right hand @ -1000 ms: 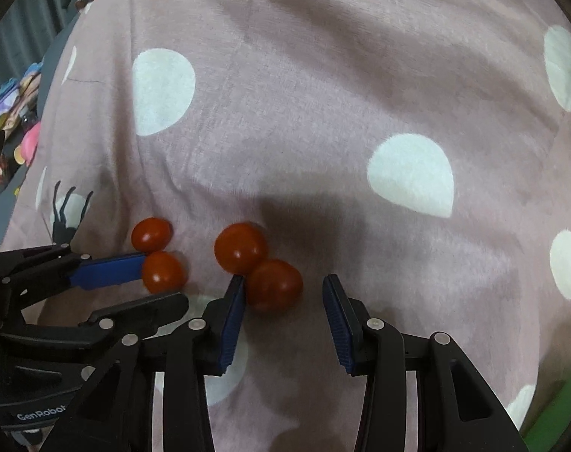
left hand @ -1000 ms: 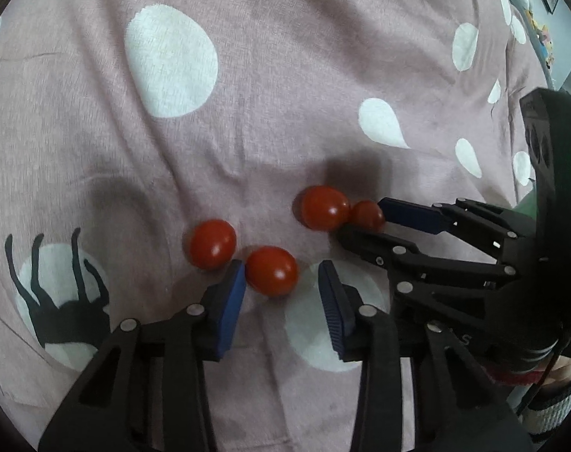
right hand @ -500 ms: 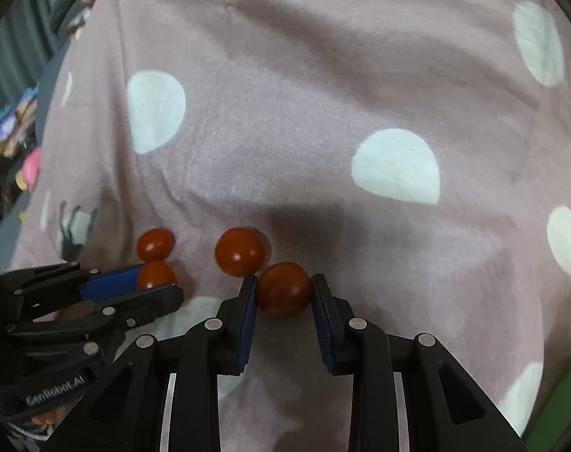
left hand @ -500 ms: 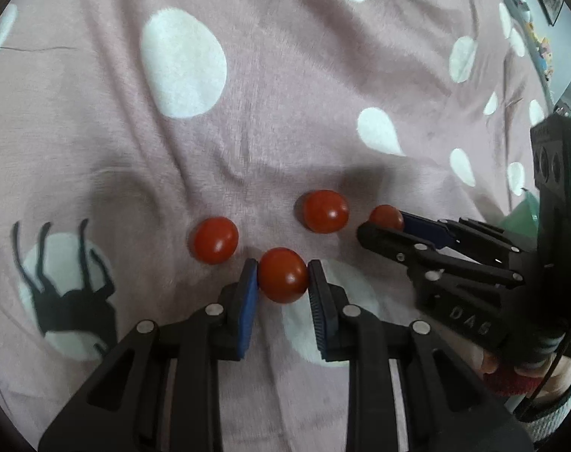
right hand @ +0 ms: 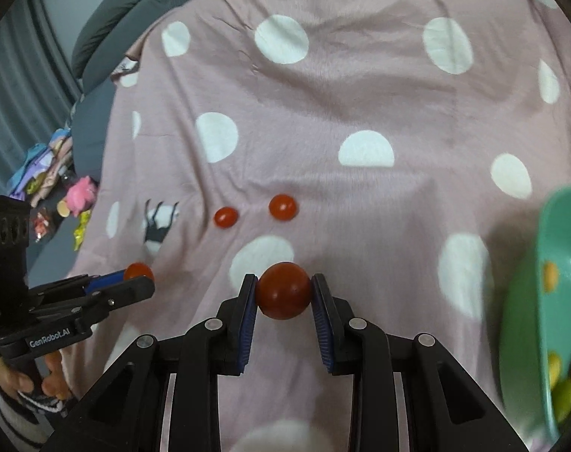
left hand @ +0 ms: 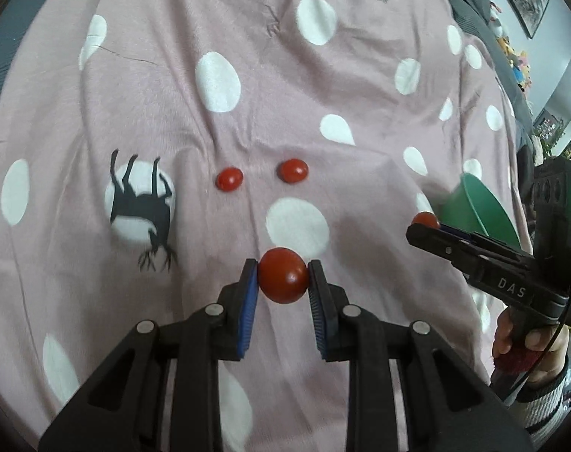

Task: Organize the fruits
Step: 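Carry both cherry tomatoes into the green bowl and open both tools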

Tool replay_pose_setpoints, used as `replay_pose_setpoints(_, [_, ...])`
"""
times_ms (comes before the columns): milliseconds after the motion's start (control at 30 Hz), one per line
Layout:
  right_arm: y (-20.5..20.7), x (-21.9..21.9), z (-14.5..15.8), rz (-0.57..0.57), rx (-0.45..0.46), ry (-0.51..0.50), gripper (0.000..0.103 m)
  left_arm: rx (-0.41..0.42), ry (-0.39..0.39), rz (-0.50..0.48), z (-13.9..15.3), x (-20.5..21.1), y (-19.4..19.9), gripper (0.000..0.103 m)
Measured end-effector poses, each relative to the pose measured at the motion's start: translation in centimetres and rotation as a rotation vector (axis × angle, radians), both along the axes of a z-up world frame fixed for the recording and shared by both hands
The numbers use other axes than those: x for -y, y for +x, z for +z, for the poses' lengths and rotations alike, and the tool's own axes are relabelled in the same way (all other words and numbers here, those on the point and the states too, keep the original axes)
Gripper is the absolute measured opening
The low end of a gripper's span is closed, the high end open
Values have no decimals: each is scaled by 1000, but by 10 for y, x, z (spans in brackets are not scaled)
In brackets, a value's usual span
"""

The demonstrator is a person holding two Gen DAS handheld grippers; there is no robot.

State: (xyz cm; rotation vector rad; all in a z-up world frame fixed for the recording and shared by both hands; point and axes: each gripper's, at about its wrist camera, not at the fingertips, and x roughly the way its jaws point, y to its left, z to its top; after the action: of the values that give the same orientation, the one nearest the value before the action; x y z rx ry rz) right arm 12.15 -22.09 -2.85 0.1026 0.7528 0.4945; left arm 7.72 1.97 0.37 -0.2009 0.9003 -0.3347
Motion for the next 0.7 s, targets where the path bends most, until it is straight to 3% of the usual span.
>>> replay_pose_setpoints(367, [-67,27,6,-39,2,44,31,-13,-5,-25,13,17,-51,26])
replay_pose_setpoints(700, [-98,46,12,-72,27,73,31,10,8,-52,26,30,-74,26])
